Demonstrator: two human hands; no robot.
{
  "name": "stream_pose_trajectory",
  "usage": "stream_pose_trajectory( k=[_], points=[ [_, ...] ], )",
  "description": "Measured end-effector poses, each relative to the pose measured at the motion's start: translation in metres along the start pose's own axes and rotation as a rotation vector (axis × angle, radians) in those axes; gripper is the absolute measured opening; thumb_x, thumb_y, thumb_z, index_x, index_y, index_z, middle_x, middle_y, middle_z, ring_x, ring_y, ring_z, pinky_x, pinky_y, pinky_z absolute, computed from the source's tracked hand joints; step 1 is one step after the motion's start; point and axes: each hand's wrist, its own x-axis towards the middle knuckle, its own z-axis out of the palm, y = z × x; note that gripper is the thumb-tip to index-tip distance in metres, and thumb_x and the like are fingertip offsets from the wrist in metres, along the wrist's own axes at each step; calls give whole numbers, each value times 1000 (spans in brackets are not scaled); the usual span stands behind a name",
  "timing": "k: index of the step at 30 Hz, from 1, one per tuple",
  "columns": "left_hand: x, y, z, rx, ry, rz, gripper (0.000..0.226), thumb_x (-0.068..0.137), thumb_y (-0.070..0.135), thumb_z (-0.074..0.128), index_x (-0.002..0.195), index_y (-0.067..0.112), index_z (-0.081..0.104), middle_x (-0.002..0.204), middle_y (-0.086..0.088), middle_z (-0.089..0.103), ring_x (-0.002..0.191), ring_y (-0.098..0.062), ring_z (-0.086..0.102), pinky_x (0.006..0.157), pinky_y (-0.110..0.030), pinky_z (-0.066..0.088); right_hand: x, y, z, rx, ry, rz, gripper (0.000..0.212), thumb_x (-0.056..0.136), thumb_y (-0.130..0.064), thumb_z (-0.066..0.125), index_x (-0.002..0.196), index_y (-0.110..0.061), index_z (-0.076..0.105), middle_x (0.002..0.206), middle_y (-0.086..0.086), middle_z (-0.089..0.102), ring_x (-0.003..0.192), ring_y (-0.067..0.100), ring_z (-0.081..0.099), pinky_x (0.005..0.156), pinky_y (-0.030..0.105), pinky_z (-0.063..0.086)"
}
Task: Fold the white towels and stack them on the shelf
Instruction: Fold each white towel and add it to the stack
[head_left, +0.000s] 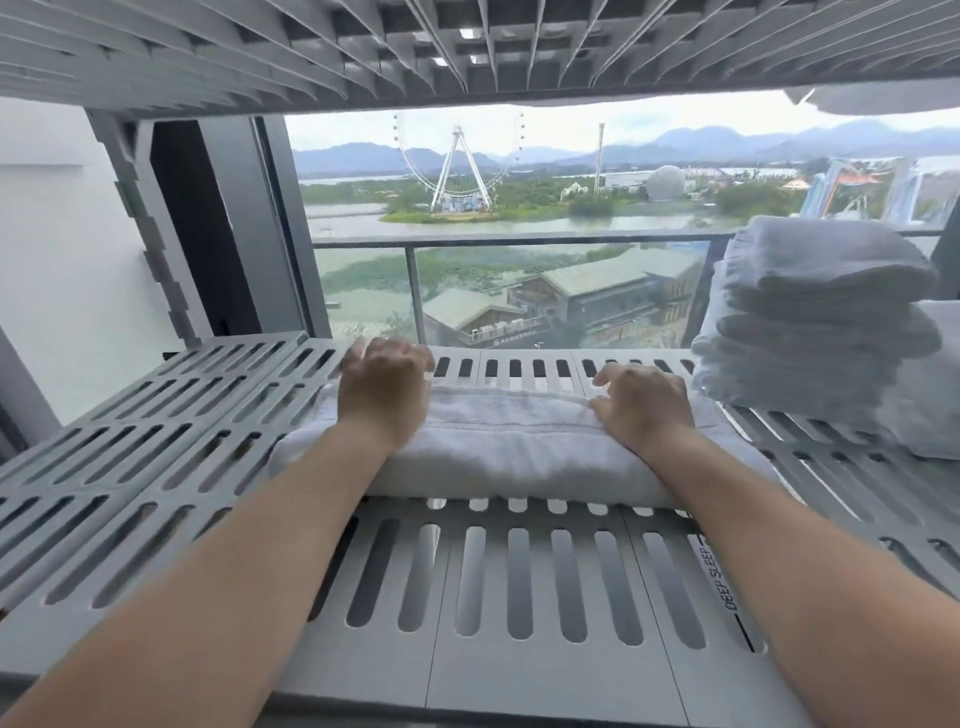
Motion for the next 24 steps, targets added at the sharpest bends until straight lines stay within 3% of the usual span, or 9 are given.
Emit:
stream_pose_trajectory(
  k=[2, 4, 6, 8, 10, 12, 16, 21, 24],
  points=[
    [-4, 28, -4, -99, -129, 34, 26, 99, 34, 49, 109, 22, 69, 110, -2, 68, 100, -23, 63, 95, -43, 49, -5, -4, -4, -51, 72, -11, 28, 90, -26, 62, 118, -24, 67, 114, 5, 68, 112, 30, 59, 100, 42, 36],
    [-6, 51, -5, -155, -338, 12, 39, 100, 46, 38, 118, 23, 65, 120, -4, 64, 108, -24, 59, 91, -43, 49, -15, -17, -8, -38, 175, -75, 23, 91, -20, 60, 111, -22, 71, 109, 7, 69, 106, 30, 60, 97, 41, 41],
    [-8, 62, -1, -178, -508, -12, 53, 100, 55, 29, 135, 26, 56, 141, -8, 54, 129, -27, 49, 104, -49, 40, -28, -38, -12, 122, 212, -232, 19, 93, -22, 58, 105, -21, 73, 106, 6, 70, 103, 28, 61, 93, 40, 45],
    [-13, 65, 8, -184, -595, -14, 60, 100, 58, 21, 151, 32, 40, 160, -10, 34, 148, -29, 29, 119, -53, 22, -37, -55, -9, 243, 57, -364, 26, 97, -30, 53, 114, -23, 71, 119, 4, 68, 114, 25, 59, 100, 42, 44],
    [-17, 63, 17, -182, -611, -19, 62, 101, 58, 14, 159, 36, 22, 169, -8, 11, 156, -26, 8, 124, -53, 5, -41, -61, -2, 176, -205, -385, 42, 103, -42, 40, 137, -27, 57, 145, 2, 54, 135, 22, 46, 113, 44, 34],
    [-15, 61, 23, -177, -613, -16, 62, 102, 58, 13, 160, 38, 15, 170, -5, 2, 157, -24, -1, 125, -53, -1, -40, -59, 3, 96, -346, -355, 51, 105, -48, 30, 151, -30, 40, 160, -2, 35, 148, 17, 29, 122, 41, 20],
    [-17, 48, 24, -93, -641, -117, 63, 99, 64, 10, 158, 44, 8, 170, -1, -3, 156, -25, -6, 120, -58, -10, -41, -55, 1, 96, -370, -339, 54, 105, -48, 30, 155, -29, 33, 165, -3, 25, 152, 14, 20, 124, 36, 12],
    [-25, 30, 16, -11, -672, -356, 74, 90, 76, 3, 157, 44, 0, 168, -3, -10, 153, -38, -16, 112, -69, -16, -48, -42, -4, 87, -314, -229, 55, 103, -50, 31, 152, -26, 39, 162, -2, 33, 150, 17, 27, 123, 40, 19],
    [-26, 35, 10, 8, -668, -370, 72, 95, 71, 9, 159, 38, 8, 170, -7, -1, 154, -39, -6, 116, -66, -9, -56, -28, -11, 113, -298, -175, 51, 103, -45, 35, 149, -24, 44, 157, 1, 41, 146, 21, 35, 120, 40, 25]
  ],
)
